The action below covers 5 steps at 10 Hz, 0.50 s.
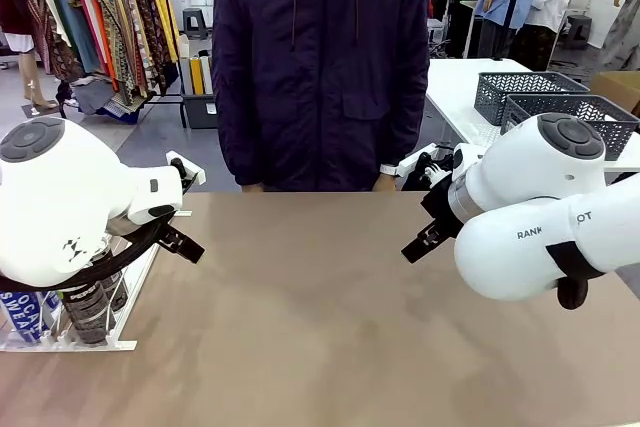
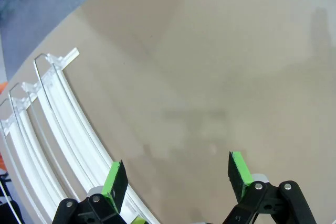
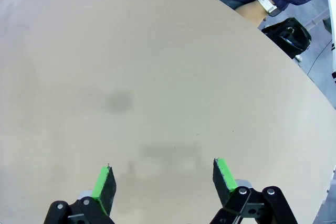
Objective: Retrieve and store the cans from the dispenser.
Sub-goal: Pick up one can from the Automatic Can Dispenser and place it in the middle of the table.
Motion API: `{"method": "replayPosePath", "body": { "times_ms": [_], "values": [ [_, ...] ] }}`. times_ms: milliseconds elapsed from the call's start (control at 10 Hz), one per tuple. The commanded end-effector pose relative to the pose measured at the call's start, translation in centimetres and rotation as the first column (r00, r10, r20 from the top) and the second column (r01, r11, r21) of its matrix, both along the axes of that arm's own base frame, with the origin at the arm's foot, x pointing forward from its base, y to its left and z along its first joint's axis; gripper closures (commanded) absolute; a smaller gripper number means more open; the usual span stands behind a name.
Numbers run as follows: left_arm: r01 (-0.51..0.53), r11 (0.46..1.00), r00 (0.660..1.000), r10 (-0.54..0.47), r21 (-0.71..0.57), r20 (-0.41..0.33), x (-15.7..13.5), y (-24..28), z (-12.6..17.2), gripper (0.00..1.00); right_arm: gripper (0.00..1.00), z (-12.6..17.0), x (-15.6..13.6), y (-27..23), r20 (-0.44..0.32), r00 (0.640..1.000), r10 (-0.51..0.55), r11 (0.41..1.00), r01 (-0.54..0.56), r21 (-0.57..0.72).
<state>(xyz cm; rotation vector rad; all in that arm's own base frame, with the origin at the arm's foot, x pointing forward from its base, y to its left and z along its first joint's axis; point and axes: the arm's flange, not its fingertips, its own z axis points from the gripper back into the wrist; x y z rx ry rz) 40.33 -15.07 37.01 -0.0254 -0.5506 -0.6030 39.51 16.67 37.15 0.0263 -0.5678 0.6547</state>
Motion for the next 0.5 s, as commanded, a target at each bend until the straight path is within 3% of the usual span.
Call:
{"method": "replayPosePath", "body": {
  "times_ms": [0, 400],
  "values": [
    [0.001, 1.0, 1.0, -0.001, 0.0, 0.001, 0.0, -0.01, 0.02, 0.0, 0.0, 0.0, 0.0, -0.01, 0.0, 1.0, 0.0, 1.0, 0.0, 0.0],
    [0.001, 1.0, 1.0, -0.001, 0.0, 0.001, 0.0, -0.01, 0.02, 0.0, 0.0, 0.0, 0.0, -0.01, 0.0, 1.0, 0.0, 1.0, 0.0, 0.0]
  ]
}}
